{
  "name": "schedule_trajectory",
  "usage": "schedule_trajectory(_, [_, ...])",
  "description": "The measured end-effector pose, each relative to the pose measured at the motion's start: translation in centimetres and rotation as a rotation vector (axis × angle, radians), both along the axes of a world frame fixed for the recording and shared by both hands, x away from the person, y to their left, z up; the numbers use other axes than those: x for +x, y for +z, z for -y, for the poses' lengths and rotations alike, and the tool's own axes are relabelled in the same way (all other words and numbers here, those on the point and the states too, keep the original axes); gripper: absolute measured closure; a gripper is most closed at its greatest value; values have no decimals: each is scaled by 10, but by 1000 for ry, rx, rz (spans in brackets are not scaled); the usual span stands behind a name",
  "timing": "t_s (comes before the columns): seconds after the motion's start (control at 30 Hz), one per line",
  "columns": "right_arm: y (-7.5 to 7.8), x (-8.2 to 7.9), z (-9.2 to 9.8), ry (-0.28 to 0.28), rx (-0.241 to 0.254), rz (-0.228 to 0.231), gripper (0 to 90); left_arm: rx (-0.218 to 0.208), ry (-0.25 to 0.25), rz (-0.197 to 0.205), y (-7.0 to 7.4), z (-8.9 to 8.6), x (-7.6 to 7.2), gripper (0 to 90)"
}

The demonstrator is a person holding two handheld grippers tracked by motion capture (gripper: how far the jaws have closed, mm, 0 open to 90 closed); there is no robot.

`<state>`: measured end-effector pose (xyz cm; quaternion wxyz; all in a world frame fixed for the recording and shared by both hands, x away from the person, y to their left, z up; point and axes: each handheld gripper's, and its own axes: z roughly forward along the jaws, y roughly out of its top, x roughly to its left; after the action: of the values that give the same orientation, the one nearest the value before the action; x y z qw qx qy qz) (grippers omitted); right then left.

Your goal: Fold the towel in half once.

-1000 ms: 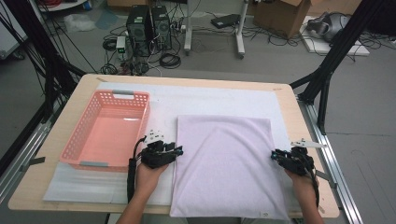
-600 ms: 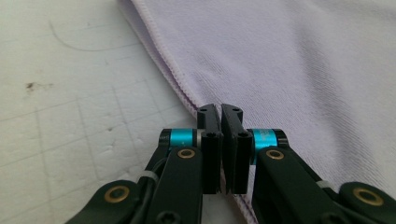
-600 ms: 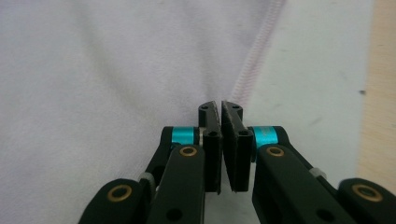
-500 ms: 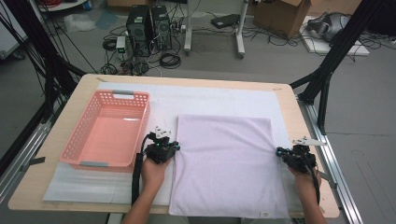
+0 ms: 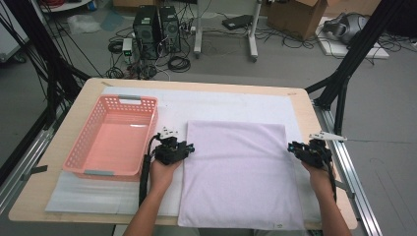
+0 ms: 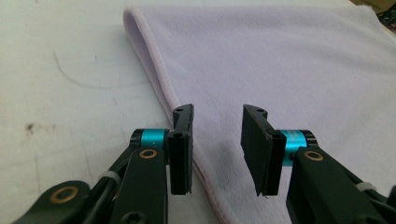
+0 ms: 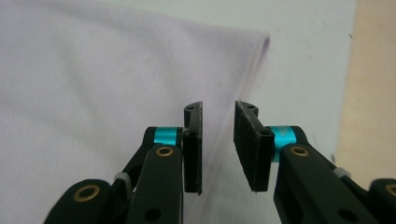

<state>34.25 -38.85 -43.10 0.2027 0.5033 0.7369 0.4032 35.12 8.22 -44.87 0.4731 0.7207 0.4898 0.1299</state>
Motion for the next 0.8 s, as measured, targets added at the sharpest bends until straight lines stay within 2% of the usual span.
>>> schedule_trajectory(0.07, [1,17,-4,23,3,-6,739,-10,-13,4,2,2,5,642])
schedule_trajectory(0.1, [0,26,-7,36,-3,-10,740,-9,-7,23,1,3,6,641])
schedule_trajectory(0.13, [0,36,-10,50,-7,-17,744,-8,-3,24,-1,3,8,644])
schedule_trajectory(0.23, [-3,60,-22,96,-11,-28,766,-12,11,-27,-5,1,12,654])
schedule_trajectory(0.27, [-5,67,-26,96,-26,-34,766,-1,3,-33,-5,2,14,657])
schedule_trajectory(0.37, [-14,82,-34,83,-74,-70,779,64,12,-12,-4,8,13,697])
schedule_trajectory(0.4, [-15,85,-33,63,-81,-55,789,76,13,-11,-3,8,13,719])
schedule_trajectory(0.43, [-15,86,-32,35,-100,-45,808,77,17,-8,-4,9,13,725])
schedule_trajectory(0.47, [-15,88,-30,2,-140,-23,810,79,20,-8,-4,9,13,728])
schedule_trajectory(0.57, [-18,91,-19,-100,-134,-6,885,77,30,-10,-4,9,13,739])
schedule_trajectory(0.6, [-19,92,-14,-110,-91,-13,885,69,31,-11,-4,8,13,739])
schedule_trajectory(0.67, [-18,91,-11,-114,-56,-25,841,51,26,-14,-4,6,13,718])
schedule_trajectory(0.7, [-16,89,-10,-111,-59,-31,797,37,27,-15,-3,5,13,681])
schedule_trajectory(0.77, [-9,83,-7,-78,-56,-39,746,9,14,2,-1,3,11,618])
schedule_trajectory(0.8, [-3,77,-4,-58,-37,-35,728,-7,4,12,0,2,10,604])
